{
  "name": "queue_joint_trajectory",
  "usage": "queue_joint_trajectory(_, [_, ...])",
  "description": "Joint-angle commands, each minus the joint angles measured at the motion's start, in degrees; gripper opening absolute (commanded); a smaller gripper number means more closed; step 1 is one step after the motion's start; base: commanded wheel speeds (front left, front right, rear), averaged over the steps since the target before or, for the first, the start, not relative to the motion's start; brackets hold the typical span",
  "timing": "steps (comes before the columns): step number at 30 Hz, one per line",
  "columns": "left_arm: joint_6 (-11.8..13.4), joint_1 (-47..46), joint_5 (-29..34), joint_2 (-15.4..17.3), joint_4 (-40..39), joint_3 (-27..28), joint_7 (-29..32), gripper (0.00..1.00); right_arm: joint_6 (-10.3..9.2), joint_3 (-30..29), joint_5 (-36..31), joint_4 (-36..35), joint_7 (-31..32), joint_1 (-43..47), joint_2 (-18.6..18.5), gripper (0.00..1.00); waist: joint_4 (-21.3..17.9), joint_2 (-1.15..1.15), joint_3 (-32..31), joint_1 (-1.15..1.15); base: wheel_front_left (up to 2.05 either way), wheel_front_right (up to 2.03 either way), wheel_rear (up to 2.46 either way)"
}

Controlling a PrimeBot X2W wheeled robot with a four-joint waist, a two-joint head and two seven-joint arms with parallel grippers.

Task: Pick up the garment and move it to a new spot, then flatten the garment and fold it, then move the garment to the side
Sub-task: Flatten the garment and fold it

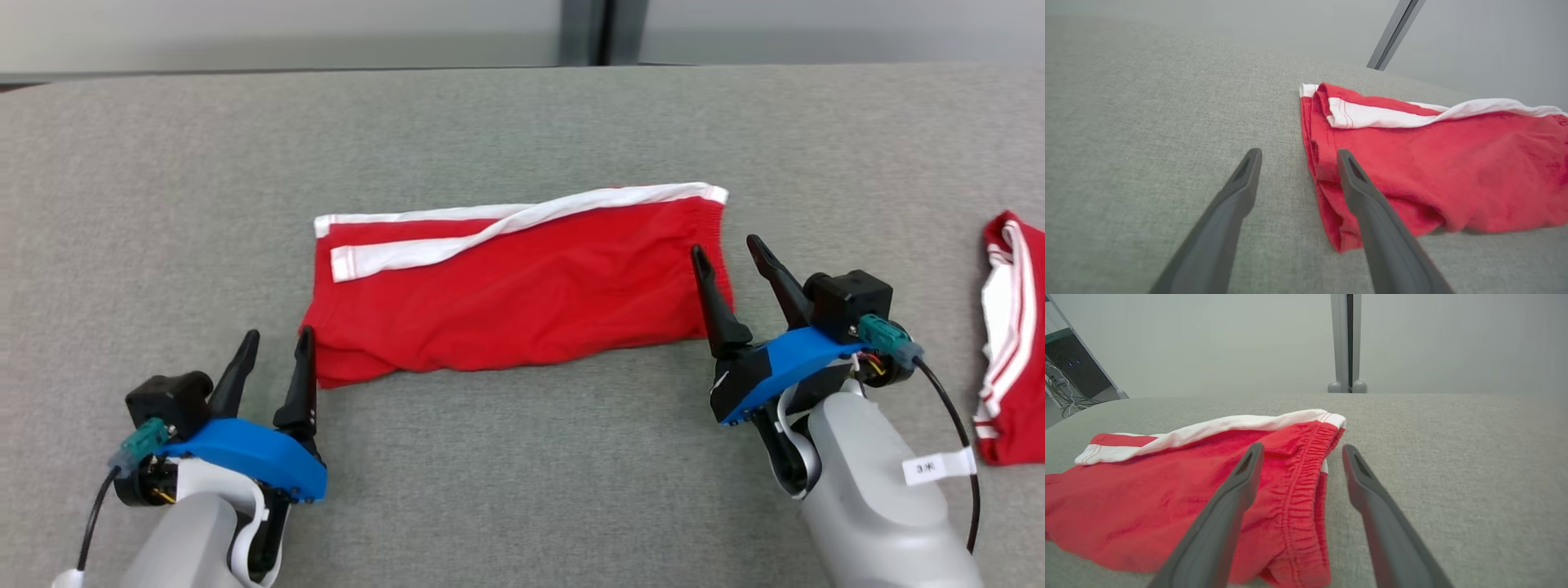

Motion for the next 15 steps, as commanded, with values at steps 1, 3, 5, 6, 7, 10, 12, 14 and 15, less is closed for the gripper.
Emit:
queue_joint_trajectory(1, [-0.25,0.41,0.7,-0.69,-0.39,0.89,-0.23,1.0,0.01,-0.2,-0.5,1.69,-0.15,-0.91,-0.32,1.0,1.16,0.0,0.91,0.0,0.0,0.0,0.0])
queue_joint_trajectory(3, [-0.54,0.8,2.24,-0.92,-0.66,1.79,-0.22,1.0,0.01,-0.64,-0.57,5.03,-0.15,-1.94,-0.31,1.0,1.96,0.0,1.28,0.0,0.0,0.0,0.0])
queue_joint_trajectory(5, [-0.68,1.27,3.11,-1.39,-0.94,2.58,-0.23,1.0,0.01,-1.54,-1.15,8.1,-0.17,-2.83,-0.32,1.0,2.6,0.0,1.67,0.0,0.0,0.0,0.0])
queue_joint_trajectory(6, [-0.71,1.4,3.45,-1.51,-1.39,2.37,-0.23,1.0,0.01,-1.94,-0.9,9.68,-0.16,-2.9,-0.3,1.0,2.82,0.0,1.84,0.0,0.0,0.0,0.0])
queue_joint_trajectory(7, [-0.71,1.48,3.57,-1.45,-1.73,2.32,-0.22,1.0,0.01,-2.17,-0.53,10.81,-0.16,-3.05,-0.31,1.0,2.97,0.0,1.96,0.0,0.0,0.0,0.0])
queue_joint_trajectory(10, [-0.69,1.79,3.61,-0.98,-2.67,2.35,-0.23,1.0,0.01,-1.06,1.12,13.8,-0.01,-2.27,-0.3,1.0,3.09,0.0,2.14,0.0,0.0,0.0,0.0])
queue_joint_trajectory(12, [-0.7,2.37,3.7,-0.68,-2.99,2.56,-0.23,1.0,0.01,0.99,3.13,14.91,0.06,-1.03,-0.21,0.69,2.86,0.0,2.04,0.0,0.0,0.0,0.0])
queue_joint_trajectory(14, [-0.71,2.94,3.61,-0.51,-3.11,2.93,-0.22,1.0,0.01,2.99,5.07,15.24,0.18,0.08,-0.11,0.0,2.34,0.0,1.93,0.0,0.0,0.0,0.0])
queue_joint_trajectory(15, [-0.71,3.1,3.63,-0.44,-3.13,3.2,-0.23,1.0,0.01,4.13,6.48,15.17,0.19,0.55,-0.07,0.0,2.0,0.0,1.79,0.0,0.0,0.0,0.0])
